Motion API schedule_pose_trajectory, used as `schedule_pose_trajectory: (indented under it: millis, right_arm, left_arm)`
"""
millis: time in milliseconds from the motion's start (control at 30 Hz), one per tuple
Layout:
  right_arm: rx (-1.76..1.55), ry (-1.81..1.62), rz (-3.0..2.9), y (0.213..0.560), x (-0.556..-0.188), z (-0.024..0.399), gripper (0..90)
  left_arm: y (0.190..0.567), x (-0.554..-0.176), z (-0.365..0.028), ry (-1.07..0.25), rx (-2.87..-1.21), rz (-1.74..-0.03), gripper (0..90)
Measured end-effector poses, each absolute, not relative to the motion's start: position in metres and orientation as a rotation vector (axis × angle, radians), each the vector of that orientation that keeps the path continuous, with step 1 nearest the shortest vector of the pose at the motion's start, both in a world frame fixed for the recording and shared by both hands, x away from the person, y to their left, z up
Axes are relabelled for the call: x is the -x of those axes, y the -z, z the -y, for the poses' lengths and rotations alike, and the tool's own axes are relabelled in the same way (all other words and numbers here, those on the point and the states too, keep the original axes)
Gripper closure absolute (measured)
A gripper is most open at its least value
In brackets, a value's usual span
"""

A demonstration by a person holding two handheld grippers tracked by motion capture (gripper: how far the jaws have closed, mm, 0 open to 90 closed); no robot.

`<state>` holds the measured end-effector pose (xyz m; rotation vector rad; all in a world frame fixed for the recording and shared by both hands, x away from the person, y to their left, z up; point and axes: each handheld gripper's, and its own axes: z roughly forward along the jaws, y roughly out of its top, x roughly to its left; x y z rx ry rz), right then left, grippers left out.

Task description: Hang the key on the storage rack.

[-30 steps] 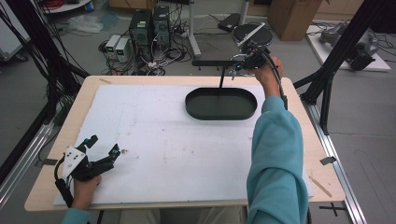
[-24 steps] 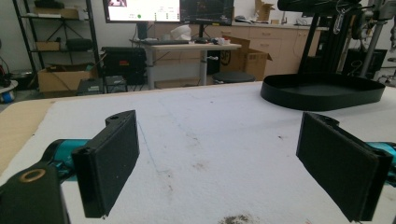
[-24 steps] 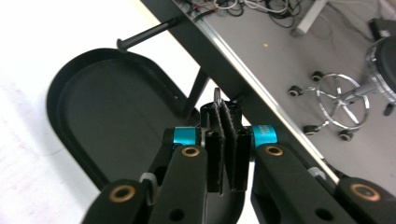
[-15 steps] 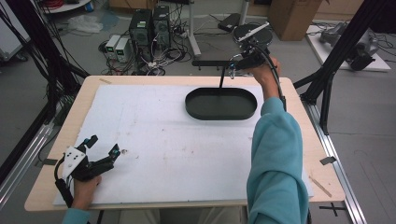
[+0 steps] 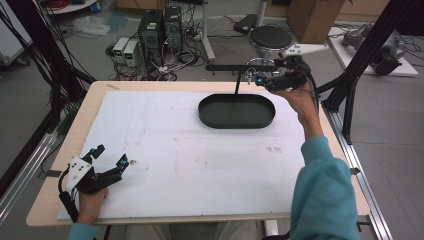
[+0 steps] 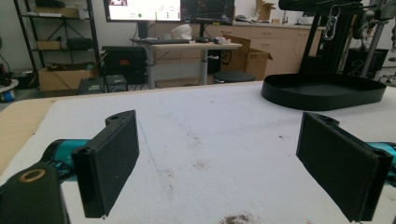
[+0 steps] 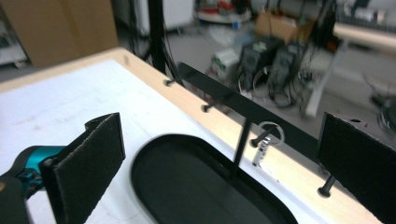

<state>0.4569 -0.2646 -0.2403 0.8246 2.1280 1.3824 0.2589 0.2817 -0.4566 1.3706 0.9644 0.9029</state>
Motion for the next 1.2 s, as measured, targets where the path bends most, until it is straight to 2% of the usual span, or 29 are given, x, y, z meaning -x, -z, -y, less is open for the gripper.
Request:
schedule_pose_trajectory:
  millis: [133,300,533,867,1200]
  right_arm:
    - [-0.699,-1.492,-2.095,0.254,-0.419,0.274,0.7]
    - [-0.668,-1.604,-2.033,0.298,-0.378,0.291,0.7]
    - [-0.674,-1.692,-1.938,0.351,-0.341,0.306,0.7]
    - [-0.675,-1.722,-1.898,0.417,-0.316,0.300,0.7]
    - [-0.735,-1.731,-1.847,0.441,-0.314,0.308,0.7]
  left_arm:
    - [0.457,-0.259,-0.282,-0.907,-1.373,-0.964,13.6]
    - [0.457,-0.259,-0.280,-0.912,-1.377,-0.958,13.5]
    - [0.457,-0.259,-0.281,-0.907,-1.375,-0.960,13.6]
    - [0.457,-0.258,-0.280,-0.918,-1.382,-0.954,13.6]
    - [0.457,-0.258,-0.280,-0.921,-1.384,-0.951,13.6]
